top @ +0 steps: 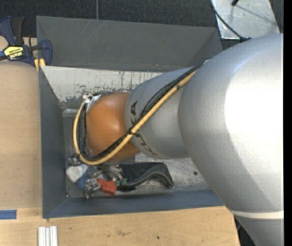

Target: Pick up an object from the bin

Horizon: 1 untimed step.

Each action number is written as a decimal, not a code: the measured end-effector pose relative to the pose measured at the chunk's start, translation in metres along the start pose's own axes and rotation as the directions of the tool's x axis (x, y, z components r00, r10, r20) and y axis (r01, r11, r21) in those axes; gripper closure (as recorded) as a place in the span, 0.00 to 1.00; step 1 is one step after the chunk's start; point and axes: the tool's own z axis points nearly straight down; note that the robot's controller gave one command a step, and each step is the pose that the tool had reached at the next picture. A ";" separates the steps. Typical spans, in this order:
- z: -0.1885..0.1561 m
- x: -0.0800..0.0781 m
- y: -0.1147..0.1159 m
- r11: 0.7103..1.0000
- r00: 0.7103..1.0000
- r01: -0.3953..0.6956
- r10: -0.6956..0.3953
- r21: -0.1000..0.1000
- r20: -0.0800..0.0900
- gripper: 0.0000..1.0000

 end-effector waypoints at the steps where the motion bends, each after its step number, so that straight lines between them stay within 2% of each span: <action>1: -0.149 -0.024 0.001 0.996 0.996 0.093 -0.093 0.004 -0.004 1.00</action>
Offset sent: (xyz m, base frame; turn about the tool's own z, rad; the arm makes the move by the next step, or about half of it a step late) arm 0.0170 0.0068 0.1437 -0.0932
